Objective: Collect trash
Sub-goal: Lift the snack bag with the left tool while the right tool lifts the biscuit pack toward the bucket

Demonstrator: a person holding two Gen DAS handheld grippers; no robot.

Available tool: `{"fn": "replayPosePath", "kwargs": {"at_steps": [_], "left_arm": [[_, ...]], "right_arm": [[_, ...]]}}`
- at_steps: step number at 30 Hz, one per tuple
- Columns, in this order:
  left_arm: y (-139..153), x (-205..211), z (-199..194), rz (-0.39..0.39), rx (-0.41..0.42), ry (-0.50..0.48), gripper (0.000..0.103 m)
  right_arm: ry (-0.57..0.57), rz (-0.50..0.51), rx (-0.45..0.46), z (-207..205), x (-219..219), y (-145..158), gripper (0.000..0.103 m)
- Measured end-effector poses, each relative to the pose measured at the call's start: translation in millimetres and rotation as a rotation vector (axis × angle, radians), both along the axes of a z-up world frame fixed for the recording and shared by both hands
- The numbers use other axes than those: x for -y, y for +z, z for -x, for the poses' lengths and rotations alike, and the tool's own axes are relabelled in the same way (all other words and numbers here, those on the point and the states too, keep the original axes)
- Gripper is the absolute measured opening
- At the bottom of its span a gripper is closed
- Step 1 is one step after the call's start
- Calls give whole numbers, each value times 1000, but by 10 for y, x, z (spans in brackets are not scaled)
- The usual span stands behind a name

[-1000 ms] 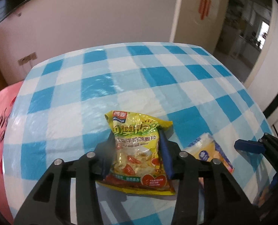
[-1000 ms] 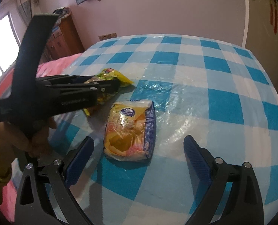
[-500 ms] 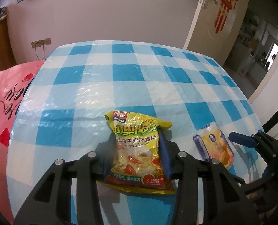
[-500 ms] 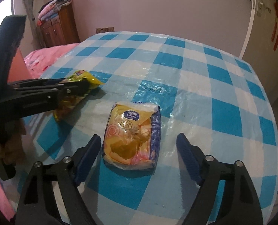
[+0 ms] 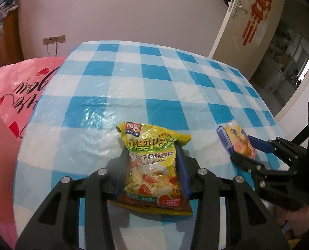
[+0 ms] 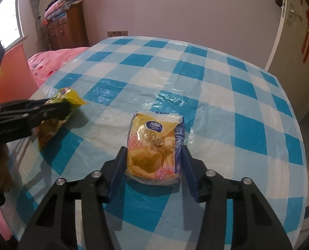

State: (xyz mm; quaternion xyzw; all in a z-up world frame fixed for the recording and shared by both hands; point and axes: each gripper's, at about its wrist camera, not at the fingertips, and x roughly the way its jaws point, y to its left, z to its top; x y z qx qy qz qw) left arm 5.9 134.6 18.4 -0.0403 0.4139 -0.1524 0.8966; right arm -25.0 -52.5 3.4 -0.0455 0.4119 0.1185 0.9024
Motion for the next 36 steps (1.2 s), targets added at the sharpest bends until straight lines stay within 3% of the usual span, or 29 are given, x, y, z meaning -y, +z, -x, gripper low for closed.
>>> {"fn": "replayPosePath", "kwargs": {"at_steps": [2,16,36], "left_arm": [[13,-40,58,2,7,6,44],[121,-276,354,39,27,51,44],[792,-619,716,58,148,100,44]], "right_arm": [[-8,-17,-1,5,32,7,45],[-37,-99,3,162,127,118,39],[75,-184,84,410,-291,879,39]]}}
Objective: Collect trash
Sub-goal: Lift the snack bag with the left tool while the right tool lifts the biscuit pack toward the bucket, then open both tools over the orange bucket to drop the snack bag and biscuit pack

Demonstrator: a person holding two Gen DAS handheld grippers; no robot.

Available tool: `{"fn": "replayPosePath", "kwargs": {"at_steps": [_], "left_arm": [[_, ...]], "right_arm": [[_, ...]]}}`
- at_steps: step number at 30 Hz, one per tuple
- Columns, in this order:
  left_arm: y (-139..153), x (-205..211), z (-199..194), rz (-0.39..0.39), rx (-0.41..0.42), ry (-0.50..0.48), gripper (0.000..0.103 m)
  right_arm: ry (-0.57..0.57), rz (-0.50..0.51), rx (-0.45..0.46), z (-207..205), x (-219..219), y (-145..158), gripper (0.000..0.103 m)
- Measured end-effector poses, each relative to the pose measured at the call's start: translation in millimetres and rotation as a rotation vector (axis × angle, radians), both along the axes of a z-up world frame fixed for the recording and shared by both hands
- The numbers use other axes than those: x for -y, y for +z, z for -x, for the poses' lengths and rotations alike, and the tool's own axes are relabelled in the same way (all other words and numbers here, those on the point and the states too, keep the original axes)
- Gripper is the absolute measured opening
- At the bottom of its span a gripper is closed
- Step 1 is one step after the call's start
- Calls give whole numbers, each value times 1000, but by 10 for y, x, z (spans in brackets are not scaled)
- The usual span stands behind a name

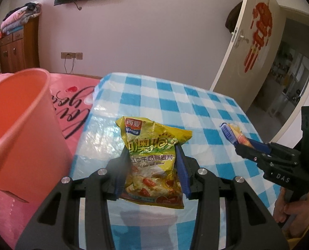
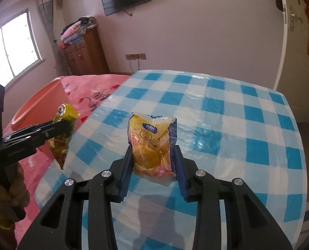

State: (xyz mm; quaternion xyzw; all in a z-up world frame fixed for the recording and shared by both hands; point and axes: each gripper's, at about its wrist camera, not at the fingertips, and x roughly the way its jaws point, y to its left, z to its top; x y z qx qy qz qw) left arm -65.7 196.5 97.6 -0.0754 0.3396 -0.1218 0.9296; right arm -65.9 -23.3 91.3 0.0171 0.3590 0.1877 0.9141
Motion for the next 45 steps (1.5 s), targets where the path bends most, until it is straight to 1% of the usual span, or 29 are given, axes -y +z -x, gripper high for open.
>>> {"fn": "replayPosePath", "kwargs": {"at_steps": [8,13,20,23,29,33,37,39,41,42,43,44,45], "left_arm": [[359,-255,123,6,68,40,44],[512,-474,181,9,95,79,44],[663,-875,243,13,123,171,44],[716,-1055,259,17,135,215,44],[733,-1425,288,27,142,305,44],[676,-1618,234,36,129,352,44],[593,-1748,178,51,106,379,44],[547,-1801,160,59,96,391,44],[504,-1826,144,61,85,398,44],[482,-1829,120,60,75,400,45],[459,-1837,116,60,69,401,46],[435,-1842,109,60,66,403,54],[418,-1848,107,55,65,412,62]], "right_arm": [[109,-75,0,-17,-359,300,39],[192,-92,16,-39,-687,487,39],[318,-88,38,-93,-1240,711,39],[366,-102,41,-149,-1480,811,39],[440,-110,55,-222,-1888,939,39],[483,-105,47,-278,-2178,938,39],[512,-97,34,-348,-2405,895,39],[524,-99,25,-400,-2503,861,42],[536,-100,11,-473,-2571,813,48],[534,-108,-3,-512,-2587,783,49],[528,-119,-14,-532,-2589,760,54],[518,-135,-30,-569,-2577,722,59],[514,-153,-46,-603,-2550,690,62]]}}
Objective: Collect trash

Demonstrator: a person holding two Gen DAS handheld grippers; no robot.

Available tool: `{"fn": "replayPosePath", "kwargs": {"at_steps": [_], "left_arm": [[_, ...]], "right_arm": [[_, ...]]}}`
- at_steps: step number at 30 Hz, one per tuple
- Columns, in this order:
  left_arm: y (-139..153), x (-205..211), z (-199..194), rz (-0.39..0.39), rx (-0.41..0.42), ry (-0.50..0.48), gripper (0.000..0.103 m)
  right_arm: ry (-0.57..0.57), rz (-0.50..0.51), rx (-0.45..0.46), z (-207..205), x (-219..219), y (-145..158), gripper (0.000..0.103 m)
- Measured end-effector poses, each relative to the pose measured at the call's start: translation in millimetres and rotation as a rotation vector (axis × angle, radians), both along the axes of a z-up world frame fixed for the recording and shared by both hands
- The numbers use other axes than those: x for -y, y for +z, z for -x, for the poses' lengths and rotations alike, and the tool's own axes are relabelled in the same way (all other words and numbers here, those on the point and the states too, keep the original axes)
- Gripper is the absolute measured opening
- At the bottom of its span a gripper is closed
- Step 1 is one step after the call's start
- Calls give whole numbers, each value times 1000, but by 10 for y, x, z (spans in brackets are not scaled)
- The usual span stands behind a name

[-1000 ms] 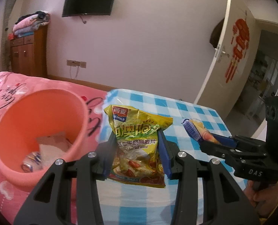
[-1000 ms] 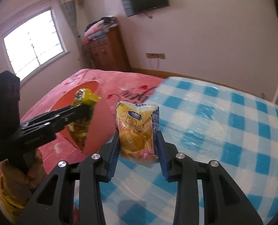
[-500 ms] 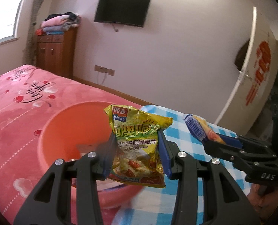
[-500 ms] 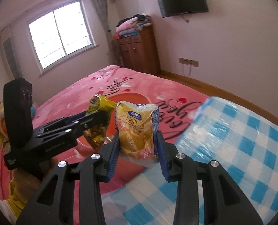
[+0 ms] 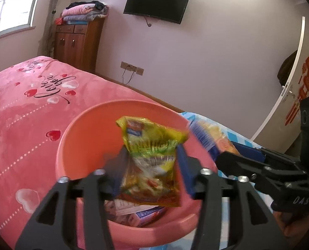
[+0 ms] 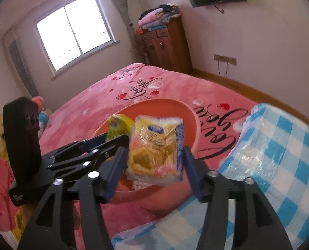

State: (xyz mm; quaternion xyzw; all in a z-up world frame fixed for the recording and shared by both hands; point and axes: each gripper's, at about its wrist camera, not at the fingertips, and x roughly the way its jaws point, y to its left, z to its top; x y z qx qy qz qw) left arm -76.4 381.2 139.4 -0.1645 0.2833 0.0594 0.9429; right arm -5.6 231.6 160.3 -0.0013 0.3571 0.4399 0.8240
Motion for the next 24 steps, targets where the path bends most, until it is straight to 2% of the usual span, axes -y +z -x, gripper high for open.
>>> {"fn": "replayPosePath", "kwargs": {"at_steps": [1,6,8,11,24], "left_arm": [[1,16,-2,-6,1,8,73],[5,32,3,-25,16,31,84],[15,67,14,-38,18,34,84],[34,172,38,-78,23,40,92],[93,685,11,-175,17,-5,96]], "right_arm": [[0,-14,-12,-12,31,-24,66],[-54,-71,-38,-58,281,-61,71],[-87,-86,-39,-57,397,-66,85],[-136,-90,-29,-26,583,-86,89],[-307,-27,18,158,1240,-213,92]]}}
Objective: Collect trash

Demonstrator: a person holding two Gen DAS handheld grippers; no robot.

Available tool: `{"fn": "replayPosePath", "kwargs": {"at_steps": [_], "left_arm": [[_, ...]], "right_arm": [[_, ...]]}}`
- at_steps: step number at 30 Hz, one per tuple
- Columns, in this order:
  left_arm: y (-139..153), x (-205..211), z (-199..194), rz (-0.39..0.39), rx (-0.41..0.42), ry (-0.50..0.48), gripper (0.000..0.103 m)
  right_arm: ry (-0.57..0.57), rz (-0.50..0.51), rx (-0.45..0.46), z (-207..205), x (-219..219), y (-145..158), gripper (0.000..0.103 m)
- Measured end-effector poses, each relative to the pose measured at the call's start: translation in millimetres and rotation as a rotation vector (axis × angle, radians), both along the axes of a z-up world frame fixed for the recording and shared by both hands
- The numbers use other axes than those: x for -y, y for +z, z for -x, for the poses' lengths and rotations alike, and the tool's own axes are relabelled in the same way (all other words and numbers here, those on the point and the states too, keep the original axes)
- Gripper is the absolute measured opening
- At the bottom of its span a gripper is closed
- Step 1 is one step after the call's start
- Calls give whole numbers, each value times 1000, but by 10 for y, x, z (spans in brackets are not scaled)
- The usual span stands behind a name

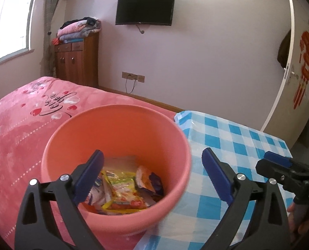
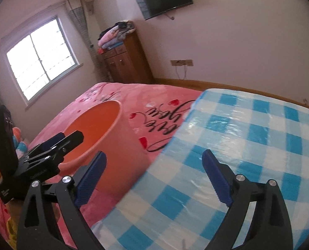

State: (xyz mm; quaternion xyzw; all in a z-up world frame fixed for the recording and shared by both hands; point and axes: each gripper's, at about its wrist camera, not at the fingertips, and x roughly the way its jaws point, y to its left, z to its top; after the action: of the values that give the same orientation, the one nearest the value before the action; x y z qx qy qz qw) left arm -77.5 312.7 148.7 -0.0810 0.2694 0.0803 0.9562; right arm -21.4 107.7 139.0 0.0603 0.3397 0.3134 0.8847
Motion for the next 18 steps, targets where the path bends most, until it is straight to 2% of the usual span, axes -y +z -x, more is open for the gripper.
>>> {"fn": "replayPosePath", "kwargs": {"at_steps": [9,18], "left_arm": [[-20,456,-18,-43,1,-49,98],[-52,923,10,-79,6,-95,99]], "right_arm": [[-138,51,47,171,526,-13,94],[-259,82,54,321,1030,-72,95]]}}
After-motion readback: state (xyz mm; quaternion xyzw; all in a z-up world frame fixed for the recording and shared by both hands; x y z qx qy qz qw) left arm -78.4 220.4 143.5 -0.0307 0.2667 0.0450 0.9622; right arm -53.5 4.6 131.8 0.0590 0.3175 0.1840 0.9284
